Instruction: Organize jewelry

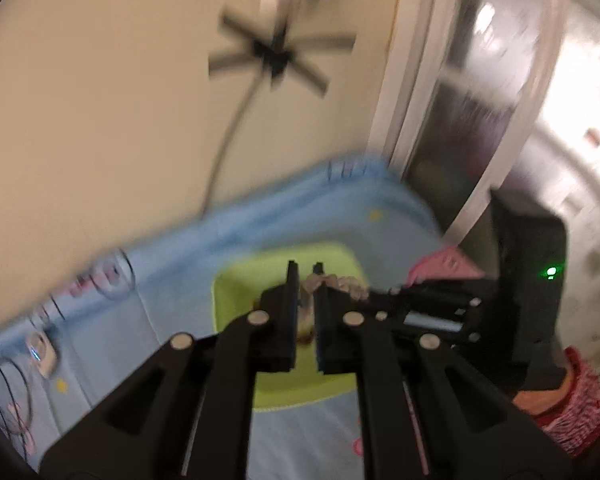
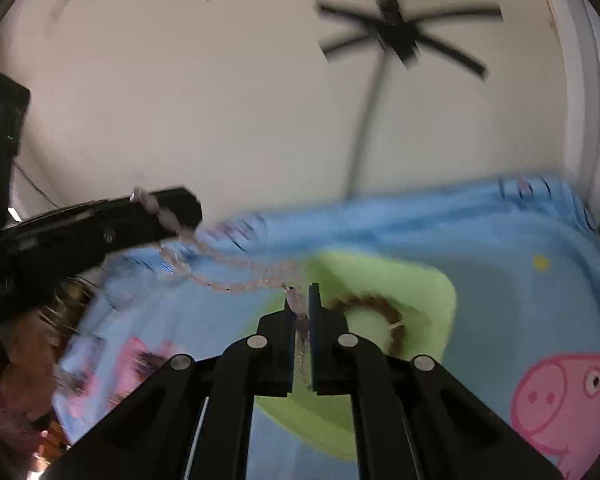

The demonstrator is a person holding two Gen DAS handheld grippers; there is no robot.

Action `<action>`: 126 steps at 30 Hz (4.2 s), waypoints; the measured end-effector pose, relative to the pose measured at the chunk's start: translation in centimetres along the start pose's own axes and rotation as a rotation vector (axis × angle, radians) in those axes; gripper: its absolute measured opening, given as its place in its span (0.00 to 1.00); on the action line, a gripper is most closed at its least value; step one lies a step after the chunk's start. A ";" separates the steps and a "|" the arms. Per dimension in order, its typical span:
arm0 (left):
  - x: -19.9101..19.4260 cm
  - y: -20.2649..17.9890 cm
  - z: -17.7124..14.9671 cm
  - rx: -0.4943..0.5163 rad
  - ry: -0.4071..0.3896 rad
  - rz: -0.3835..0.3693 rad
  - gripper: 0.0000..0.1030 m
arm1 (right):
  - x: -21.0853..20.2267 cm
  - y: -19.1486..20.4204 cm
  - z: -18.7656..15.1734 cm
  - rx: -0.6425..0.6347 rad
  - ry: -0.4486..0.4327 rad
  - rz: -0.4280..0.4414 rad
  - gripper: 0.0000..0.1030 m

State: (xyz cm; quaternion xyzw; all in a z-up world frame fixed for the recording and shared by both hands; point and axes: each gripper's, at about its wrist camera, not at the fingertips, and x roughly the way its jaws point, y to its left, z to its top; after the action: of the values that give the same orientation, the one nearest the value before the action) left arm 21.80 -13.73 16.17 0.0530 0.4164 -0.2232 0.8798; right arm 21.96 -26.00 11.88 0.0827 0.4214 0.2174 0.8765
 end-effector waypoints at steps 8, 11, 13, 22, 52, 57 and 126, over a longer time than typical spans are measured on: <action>3.5 3.4 -3.9 -0.085 0.154 0.060 0.39 | -0.9 0.8 -2.4 -0.098 0.038 -0.118 0.35; -1.6 5.5 -4.5 -0.105 0.046 0.055 0.39 | -4.2 2.5 -1.7 -0.076 -0.038 -0.058 0.35; -5.3 6.9 -5.6 -0.093 -0.032 0.073 0.39 | -6.2 4.2 -1.3 -0.091 -0.103 -0.042 0.39; -16.8 18.5 -20.9 -0.257 -0.162 0.326 0.39 | -2.6 13.5 -5.1 -0.175 0.016 0.239 0.20; -13.0 15.0 -27.3 -0.230 -0.164 0.203 0.41 | -0.3 26.9 -4.2 -0.362 0.102 0.360 0.00; -11.6 12.4 -24.1 -0.146 -0.181 0.186 0.53 | -4.8 27.4 -2.7 -0.369 -0.004 0.377 0.00; -16.4 12.7 -16.5 -0.131 -0.191 0.220 0.09 | -5.3 11.8 -1.3 -0.137 -0.055 0.244 0.12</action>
State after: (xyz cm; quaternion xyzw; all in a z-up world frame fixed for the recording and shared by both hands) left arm 6.54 7.96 16.71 0.0192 0.3362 -0.1016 0.9361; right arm 14.37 -17.90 18.68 0.0790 0.3682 0.3484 0.8584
